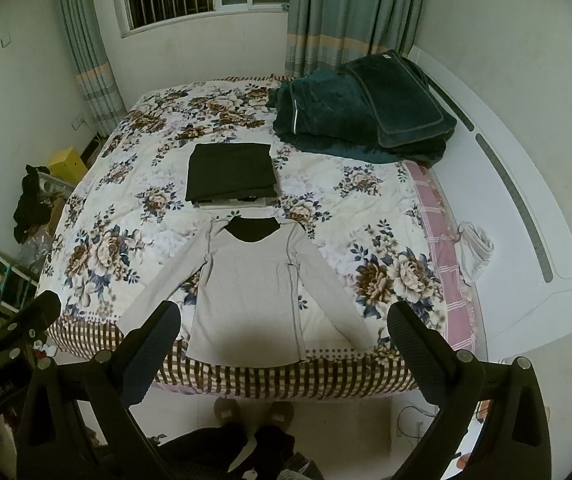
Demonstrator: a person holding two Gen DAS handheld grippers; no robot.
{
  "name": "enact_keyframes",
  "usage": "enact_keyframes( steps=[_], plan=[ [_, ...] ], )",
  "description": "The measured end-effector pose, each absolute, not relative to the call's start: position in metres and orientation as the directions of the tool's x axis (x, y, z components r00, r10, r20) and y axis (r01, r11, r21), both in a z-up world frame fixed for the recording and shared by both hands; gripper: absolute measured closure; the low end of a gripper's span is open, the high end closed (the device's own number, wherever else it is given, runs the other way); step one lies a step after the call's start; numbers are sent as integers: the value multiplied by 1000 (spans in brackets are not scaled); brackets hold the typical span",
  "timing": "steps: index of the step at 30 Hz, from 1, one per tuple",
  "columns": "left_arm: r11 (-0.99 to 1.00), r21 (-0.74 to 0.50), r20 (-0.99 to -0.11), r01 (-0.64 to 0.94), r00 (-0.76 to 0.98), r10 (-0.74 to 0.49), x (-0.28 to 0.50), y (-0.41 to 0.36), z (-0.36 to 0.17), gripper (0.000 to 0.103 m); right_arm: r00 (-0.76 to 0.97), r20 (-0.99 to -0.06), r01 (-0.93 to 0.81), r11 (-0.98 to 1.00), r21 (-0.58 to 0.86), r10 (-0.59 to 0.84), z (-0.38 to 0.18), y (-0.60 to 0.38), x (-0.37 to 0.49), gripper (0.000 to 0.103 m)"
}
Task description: Fold small clothes
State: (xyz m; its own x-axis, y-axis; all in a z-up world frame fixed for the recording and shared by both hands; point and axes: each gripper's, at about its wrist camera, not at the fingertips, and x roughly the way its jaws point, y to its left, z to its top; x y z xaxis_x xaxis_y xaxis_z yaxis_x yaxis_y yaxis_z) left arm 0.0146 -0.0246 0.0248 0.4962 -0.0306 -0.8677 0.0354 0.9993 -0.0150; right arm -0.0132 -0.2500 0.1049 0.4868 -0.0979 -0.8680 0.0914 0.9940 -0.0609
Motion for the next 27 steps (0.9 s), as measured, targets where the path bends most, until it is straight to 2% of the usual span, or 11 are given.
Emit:
enact_keyframes(
  steps=[7, 10, 13, 21, 25, 26, 27],
  plan=[
    [1000, 19, -852, 14, 524, 9, 30, -29, 19, 0, 468, -878, 137, 990, -36, -97, 100, -252, -4, 0],
    [999, 40, -835, 4, 550, 31, 54, -28, 0, 0, 432, -895, 206, 978, -20, -109, 74, -263, 16, 0],
    [997, 73, -837, 24, 545, 49, 83, -22, -42, 0, 375, -916, 298, 954, -26, -142, 35, -291, 34, 0],
    [989, 136, -882, 58, 462, 95, 133, -28, -169, 0, 186, -970, 552, 833, -31, -159, -133, -421, 46, 0],
    [982, 179, -898, 57, 417, 140, 143, -37, -234, 0, 100, -993, 679, 734, 27, -57, -244, -507, 37, 0],
    [978, 201, -902, 56, 401, 162, 144, -42, -255, 0, 96, -995, 705, 707, 51, -24, -272, -529, 32, 1],
    [973, 227, -904, 52, 382, 190, 148, -45, -269, 0, 83, -996, 734, 676, 66, 7, -297, -546, 29, 8]
  ],
)
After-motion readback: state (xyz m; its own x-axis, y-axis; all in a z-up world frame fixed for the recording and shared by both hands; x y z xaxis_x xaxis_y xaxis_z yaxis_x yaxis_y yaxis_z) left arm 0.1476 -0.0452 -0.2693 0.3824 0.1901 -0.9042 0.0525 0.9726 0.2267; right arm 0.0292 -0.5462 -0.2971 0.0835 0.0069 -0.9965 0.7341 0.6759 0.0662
